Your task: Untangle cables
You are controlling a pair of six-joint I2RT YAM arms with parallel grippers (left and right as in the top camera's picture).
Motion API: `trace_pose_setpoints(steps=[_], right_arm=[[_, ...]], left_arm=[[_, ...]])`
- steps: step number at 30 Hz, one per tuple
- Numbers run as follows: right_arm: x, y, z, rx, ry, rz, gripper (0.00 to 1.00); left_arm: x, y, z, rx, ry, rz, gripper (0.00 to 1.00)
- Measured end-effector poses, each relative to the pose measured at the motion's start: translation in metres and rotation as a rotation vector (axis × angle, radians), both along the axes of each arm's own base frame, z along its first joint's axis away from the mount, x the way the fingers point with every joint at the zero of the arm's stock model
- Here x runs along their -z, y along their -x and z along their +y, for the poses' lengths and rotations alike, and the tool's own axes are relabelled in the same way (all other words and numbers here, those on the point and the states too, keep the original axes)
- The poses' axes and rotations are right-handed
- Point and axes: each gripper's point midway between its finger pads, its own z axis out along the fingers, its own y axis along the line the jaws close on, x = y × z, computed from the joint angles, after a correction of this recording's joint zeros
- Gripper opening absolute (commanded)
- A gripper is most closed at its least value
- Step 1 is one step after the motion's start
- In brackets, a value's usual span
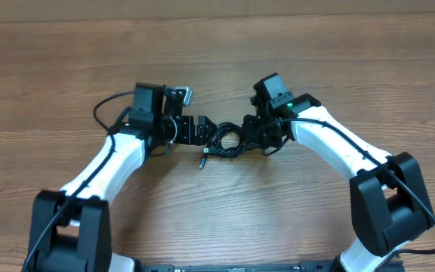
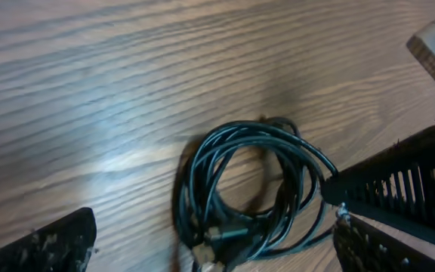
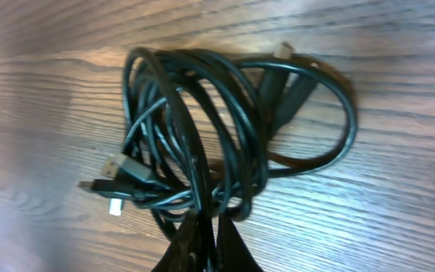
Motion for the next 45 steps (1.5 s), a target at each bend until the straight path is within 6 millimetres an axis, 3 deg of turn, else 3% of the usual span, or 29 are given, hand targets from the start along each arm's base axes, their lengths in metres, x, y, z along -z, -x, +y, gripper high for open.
trace_pose_setpoints(steps=[12,15,22,29,34,45], right_arm=[[0.002,-0.002,-0.006,0.01,0.036,-0.009,0.09],[0.004,0.0,-0.009,0.012,0.053,-0.001,0.09],[0.007,0.005,-0.016,0.019,0.092,0.015,0.09],[0.008,0.003,-0.021,0.023,0.116,0.008,0.21],[0.008,0.002,-0.021,0.025,0.121,-0.001,0.33],[0.008,0.001,-0.021,0.025,0.119,-0.004,0.42]], left_arm=[[0.03,0.0,-0.05,0.111,0.029,-0.016,1.0],[0.038,0.002,-0.054,0.115,0.0,-0.011,0.99],[0.048,-0.003,-0.043,0.069,-0.075,-0.01,1.0],[0.056,-0.006,-0.03,0.023,-0.15,-0.006,1.0],[0.063,-0.006,-0.03,0.021,-0.165,-0.002,1.0],[0.065,-0.009,-0.035,0.021,-0.191,-0.028,1.0]])
